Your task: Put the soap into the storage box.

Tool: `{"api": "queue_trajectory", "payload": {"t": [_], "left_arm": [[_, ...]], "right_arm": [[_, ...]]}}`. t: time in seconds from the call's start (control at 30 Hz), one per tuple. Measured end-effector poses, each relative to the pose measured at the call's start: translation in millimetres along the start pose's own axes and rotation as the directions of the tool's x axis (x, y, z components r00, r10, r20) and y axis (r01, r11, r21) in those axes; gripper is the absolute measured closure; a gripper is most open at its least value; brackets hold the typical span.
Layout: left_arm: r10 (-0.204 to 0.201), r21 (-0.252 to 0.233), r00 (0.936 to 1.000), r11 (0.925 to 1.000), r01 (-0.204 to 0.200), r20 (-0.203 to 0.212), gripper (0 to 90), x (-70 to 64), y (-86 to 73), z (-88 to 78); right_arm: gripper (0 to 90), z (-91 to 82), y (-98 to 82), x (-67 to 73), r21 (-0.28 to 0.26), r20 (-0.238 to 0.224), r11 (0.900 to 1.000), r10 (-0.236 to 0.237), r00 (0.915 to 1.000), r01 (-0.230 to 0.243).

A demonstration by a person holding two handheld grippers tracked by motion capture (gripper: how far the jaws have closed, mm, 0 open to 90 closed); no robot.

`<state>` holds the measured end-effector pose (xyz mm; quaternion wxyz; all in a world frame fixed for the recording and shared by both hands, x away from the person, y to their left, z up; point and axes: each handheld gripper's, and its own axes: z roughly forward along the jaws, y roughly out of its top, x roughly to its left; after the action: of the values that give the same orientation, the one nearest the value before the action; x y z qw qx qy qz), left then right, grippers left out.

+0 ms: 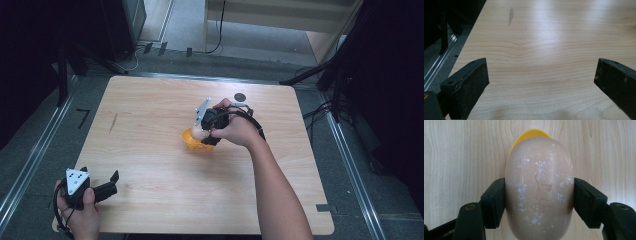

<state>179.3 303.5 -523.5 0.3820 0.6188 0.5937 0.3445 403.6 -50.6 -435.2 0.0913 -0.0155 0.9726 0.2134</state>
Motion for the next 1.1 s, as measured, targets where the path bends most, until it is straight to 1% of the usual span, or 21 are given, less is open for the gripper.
{"api": "queue_trajectory", "payload": {"t": [0.03, 0.1, 0.3, 0.4, 0.6, 0.67, 0.77, 0.8, 0.87, 0.9, 0.93, 0.97, 1.0, 1.03, 1.1], "left_arm": [[-0.001, 0.0, 1.0, 1.0, 0.001, 0.0, 0.0, 0.0, 0.0, 0.1], [-0.002, 0.0, 1.0, 1.0, 0.002, -0.001, 0.0, -0.1, 0.0, 0.1], [-0.004, -0.004, 1.0, 1.0, 0.004, 0.002, 0.0, 0.3, 0.0, 0.3], [-0.005, -0.003, 1.0, 1.0, 0.005, 0.003, 0.0, 0.5, 0.0, 0.3], [-0.006, -0.003, 1.0, 1.0, 0.006, 0.002, 0.0, 0.5, 0.0, 0.2], [-0.005, -0.003, 1.0, 1.0, 0.005, 0.003, 0.0, 0.7, 0.0, 0.1], [-0.005, -0.004, 1.0, 1.0, 0.005, 0.002, 0.0, 0.8, 0.0, 0.1], [-0.005, -0.004, 1.0, 1.0, 0.005, 0.002, 0.0, 0.9, 0.1, 0.2], [-0.005, -0.002, 1.0, 1.0, 0.005, 0.003, 0.0, 1.0, 0.1, 0.1], [-0.005, -0.002, 1.0, 1.0, 0.005, 0.003, 0.0, 1.1, 0.1, 0.1], [-0.005, -0.002, 1.0, 1.0, 0.005, 0.003, 0.0, 1.1, 0.1, 0.1], [-0.008, -0.005, 1.0, 1.0, 0.008, 0.002, 0.0, 1.1, 0.1, 0.2], [-0.009, -0.005, 1.0, 0.9999, 0.009, 0.001, 0.0, 1.2, 0.1, 0.4], [-0.009, -0.005, 1.0, 0.9999, 0.009, 0.001, 0.0, 1.2, 0.1, 0.4], [-0.009, -0.006, 1.0, 0.9999, 0.009, 0.002, 0.0, 1.1, 0.1, 0.3]], "right_arm": [[33.3, 1.0, 0.7, -1.0, -0.004, 0.002, 1.0, -0.006, 1.0, 0.006], [33.3, 3.1, 1.5, -2.1, -0.005, -0.004, 1.0, -0.003, 1.0, 0.003], [33.3, 10.5, 1.2, -4.8, 0.02, -0.024, 1.0, 0.0, 0.9997, 0.001], [33.3, 13.9, 1.6, -5.5, 0.033, -0.026, 0.999, -0.001, 0.9997, 0.002], [33.3, 17.6, 2.4, -7.7, 0.032, -0.041, 0.999, 0.01, 0.9991, -0.009], [33.3, 18.8, 2.5, -8.8, 0.028, -0.038, 1.0, 0.002, 0.9993, -0.001], [33.3, 19.5, 2.0, -9.8, 0.027, -0.046, 1.0, 0.01, 0.9989, -0.009], [33.3, 19.9, 1.8, -10.5, 0.028, -0.05, 1.0, 0.007, 0.9987, -0.006], [33.2, 20.4, 1.6, -10.6, 0.032, -0.056, 0.999, 0.015, 0.9983, -0.013], [30.3, 19.8, 1.8, -11.3, 0.017, -0.06, 0.999, 0.03, 0.9978, -0.029], [30.3, 19.8, 1.8, -11.3, 0.017, -0.06, 0.999, 0.03, 0.9978, -0.029], [26.5, 15.8, 3.0, -13.3, -0.018, -0.072, 0.999, 0.049, 0.9962, -0.05], [26.0, 13.7, 3.4, -13.6, -0.029, -0.077, 0.997, 0.064, 0.995, -0.067], [25.9, 12.4, 3.7, -14.2, -0.028, -0.073, 0.997, 0.063, 0.9953, -0.066], [25.2, 10.6, 2.5, -14.2, -0.009, -0.061, 0.997, 0.071, 0.9956, -0.072]]}}
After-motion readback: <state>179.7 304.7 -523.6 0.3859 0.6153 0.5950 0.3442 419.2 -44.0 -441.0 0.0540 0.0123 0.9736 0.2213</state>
